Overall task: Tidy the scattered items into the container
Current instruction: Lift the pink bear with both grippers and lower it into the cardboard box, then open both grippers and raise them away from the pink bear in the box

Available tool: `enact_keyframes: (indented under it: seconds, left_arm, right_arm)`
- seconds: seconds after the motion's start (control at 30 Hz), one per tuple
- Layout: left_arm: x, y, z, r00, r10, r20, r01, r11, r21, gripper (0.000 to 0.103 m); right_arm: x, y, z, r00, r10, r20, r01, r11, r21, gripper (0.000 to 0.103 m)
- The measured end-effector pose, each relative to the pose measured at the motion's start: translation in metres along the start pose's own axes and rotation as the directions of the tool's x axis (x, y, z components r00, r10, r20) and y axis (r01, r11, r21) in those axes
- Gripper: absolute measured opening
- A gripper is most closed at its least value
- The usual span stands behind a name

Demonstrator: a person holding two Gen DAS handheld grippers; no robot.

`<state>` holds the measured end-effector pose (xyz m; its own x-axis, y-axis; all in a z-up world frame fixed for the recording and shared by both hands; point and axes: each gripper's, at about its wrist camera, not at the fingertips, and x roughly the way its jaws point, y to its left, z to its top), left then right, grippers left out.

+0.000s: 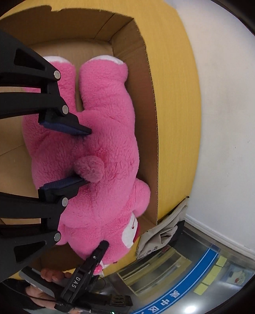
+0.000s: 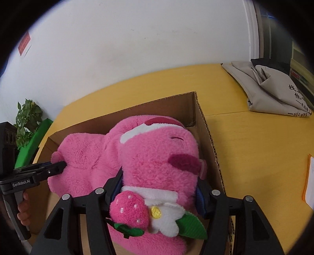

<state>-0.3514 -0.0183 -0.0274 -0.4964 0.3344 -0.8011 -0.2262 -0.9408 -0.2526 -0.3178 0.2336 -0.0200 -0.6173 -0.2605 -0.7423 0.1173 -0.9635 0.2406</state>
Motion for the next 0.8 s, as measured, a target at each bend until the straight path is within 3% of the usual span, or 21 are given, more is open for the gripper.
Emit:
enact_keyframes:
  seconds: [0.13,0.23,0.27,0.3,0.37,0.43,0.5,0.63,0.8]
  left_arm:
    - [-0.033,-0.005,-0.008,1.000,0.010,0.025,-0.011,0.999,0.038,0.047]
    - [-0.083,-0.010,-0.016,0.995,0.007,0.103,-0.011,0.999,0.044,0.049]
    - [-0.106,-0.012,-0.024,0.990,0.001,0.139,-0.007,0.999,0.043,0.062]
    - [-0.131,-0.015,-0.034,0.984,0.002,0.180,-0.008,0.999,0.035,0.085]
    - [-0.180,-0.025,-0.057,0.957,0.029,0.289,-0.033,0.999,0.008,0.103]
    - [-0.219,-0.038,-0.085,0.926,0.084,0.369,-0.087,0.996,-0.008,0.103]
    - [-0.242,-0.053,-0.113,0.912,0.141,0.385,-0.151,0.988,-0.004,0.103]
    - [-0.263,-0.080,-0.171,0.904,0.167,0.394,-0.195,0.980,0.033,0.103]
    - [-0.260,-0.106,-0.229,0.895,0.201,0.398,-0.238,0.970,0.047,0.103]
  right_arm:
    - [-0.007,0.007,0.001,0.998,-0.065,0.026,0.065,0.998,-0.011,0.075]
    - [-0.037,0.007,0.004,0.994,-0.065,0.085,0.067,0.997,-0.027,0.075]
    - [-0.051,0.009,0.005,0.992,-0.059,0.111,0.064,0.997,-0.040,0.077]
    - [-0.070,0.013,0.003,0.989,-0.057,0.138,0.066,0.996,-0.059,0.080]
    - [-0.109,0.023,-0.008,0.981,-0.053,0.189,0.072,0.993,-0.095,0.082]
    - [-0.141,0.035,-0.026,0.976,-0.034,0.213,0.062,0.990,-0.128,0.082]
    - [-0.169,0.047,-0.049,0.975,-0.023,0.221,0.058,0.986,-0.153,0.082]
    - [-0.210,0.069,-0.094,0.960,-0.038,0.279,0.091,0.980,-0.179,0.082]
    - [-0.237,0.090,-0.144,0.946,-0.064,0.319,0.135,0.969,-0.206,0.082]
